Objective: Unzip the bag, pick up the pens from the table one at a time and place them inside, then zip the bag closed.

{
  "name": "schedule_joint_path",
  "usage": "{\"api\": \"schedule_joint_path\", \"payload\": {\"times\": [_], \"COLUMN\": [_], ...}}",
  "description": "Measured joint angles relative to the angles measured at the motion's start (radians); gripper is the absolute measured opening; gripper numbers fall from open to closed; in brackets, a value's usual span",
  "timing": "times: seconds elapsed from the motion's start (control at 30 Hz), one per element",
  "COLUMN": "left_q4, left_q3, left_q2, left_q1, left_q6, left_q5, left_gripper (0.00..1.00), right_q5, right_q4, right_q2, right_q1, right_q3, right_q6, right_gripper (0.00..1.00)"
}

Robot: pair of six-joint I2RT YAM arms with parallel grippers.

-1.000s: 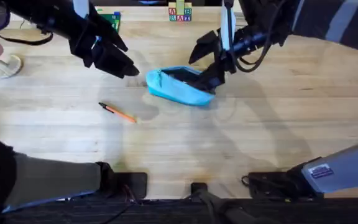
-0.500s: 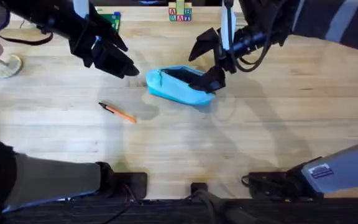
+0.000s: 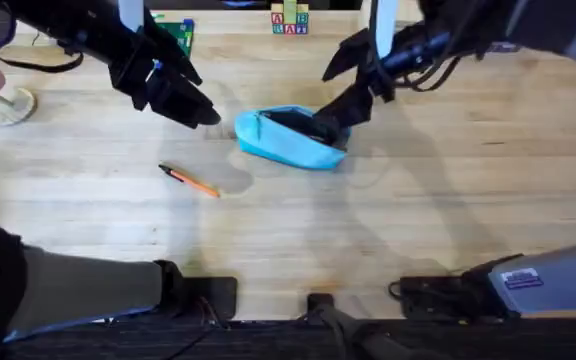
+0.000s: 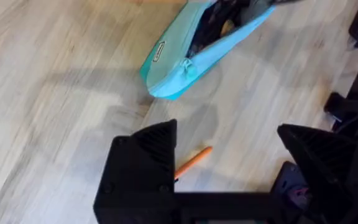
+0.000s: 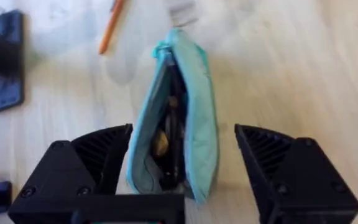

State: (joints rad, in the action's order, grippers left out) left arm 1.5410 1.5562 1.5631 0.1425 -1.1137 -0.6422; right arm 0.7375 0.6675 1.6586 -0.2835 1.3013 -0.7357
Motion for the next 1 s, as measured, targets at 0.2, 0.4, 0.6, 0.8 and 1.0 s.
{"api": "schedule_joint_path", "payload": {"times": [0.2,0.4,0.6,0.8,1.0], "left_q4": [0.0,0.042,0.041,0.038,0.036], "left_q3": [0.0,0.0,0.0,0.0,0.0], "left_q2": [0.0,0.0,0.0,0.0,0.0], "left_q1": [0.0,0.0,0.0,0.0,0.0], "left_q6": [0.001,0.008,0.144,0.297,0.396], "left_q5": [0.061,0.087,0.094,0.138,0.178], "left_gripper": [0.995,0.995,0.995,0.997,0.998], "right_q5": [-0.17,-0.334,-0.437,-0.449,-0.454], "right_q4": [0.054,0.133,0.192,0.202,0.202], "right_q2": [-0.117,-0.195,-0.286,-0.307,-0.307], "right_q1": [0.007,0.007,0.007,0.007,0.007], "right_q3": [0.023,0.023,0.023,0.023,0.023], "right_q6": [0.12,0.184,0.219,0.22,0.221], "right_gripper": [0.997,0.997,0.998,0.998,0.998]}}
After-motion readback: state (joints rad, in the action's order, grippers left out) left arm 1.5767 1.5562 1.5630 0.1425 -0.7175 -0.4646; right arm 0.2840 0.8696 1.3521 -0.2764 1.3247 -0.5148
